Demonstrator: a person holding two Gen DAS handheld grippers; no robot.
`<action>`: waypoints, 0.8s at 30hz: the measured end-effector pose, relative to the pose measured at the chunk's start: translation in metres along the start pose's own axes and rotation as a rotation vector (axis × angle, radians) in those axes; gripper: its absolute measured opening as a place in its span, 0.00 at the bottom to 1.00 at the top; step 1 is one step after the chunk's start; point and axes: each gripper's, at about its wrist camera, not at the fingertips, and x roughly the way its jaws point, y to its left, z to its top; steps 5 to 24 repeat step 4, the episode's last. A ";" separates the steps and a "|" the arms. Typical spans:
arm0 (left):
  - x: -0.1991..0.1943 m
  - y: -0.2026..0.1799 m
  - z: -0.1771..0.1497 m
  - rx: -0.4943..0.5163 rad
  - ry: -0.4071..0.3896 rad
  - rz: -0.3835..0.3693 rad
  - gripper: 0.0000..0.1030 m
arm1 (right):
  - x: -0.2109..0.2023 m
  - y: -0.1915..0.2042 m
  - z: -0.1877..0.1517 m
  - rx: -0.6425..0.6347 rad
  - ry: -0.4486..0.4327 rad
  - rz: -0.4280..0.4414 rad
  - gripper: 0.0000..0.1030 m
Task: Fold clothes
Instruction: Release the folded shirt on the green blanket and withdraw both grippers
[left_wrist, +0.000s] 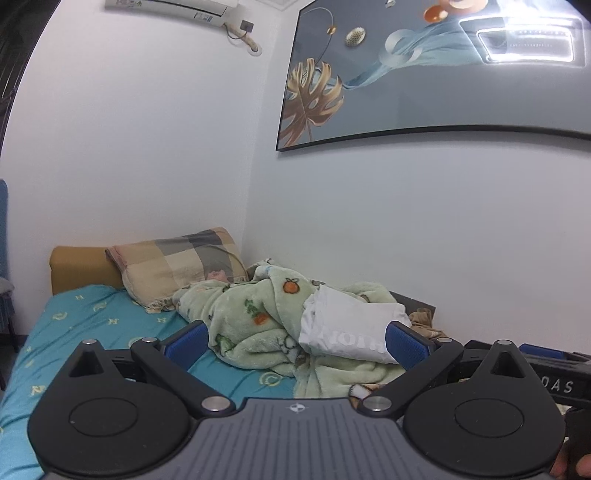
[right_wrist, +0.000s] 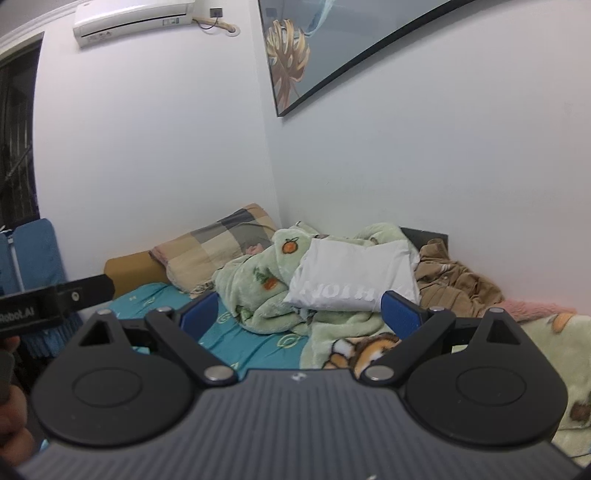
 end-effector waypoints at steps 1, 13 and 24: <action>-0.001 0.002 -0.001 -0.009 0.002 -0.004 1.00 | -0.002 0.000 0.000 -0.007 -0.005 -0.009 0.94; -0.004 0.003 -0.002 0.000 0.002 0.010 1.00 | -0.007 0.000 0.001 -0.013 -0.019 -0.026 0.94; -0.004 0.003 -0.002 0.000 0.002 0.010 1.00 | -0.007 0.000 0.001 -0.013 -0.019 -0.026 0.94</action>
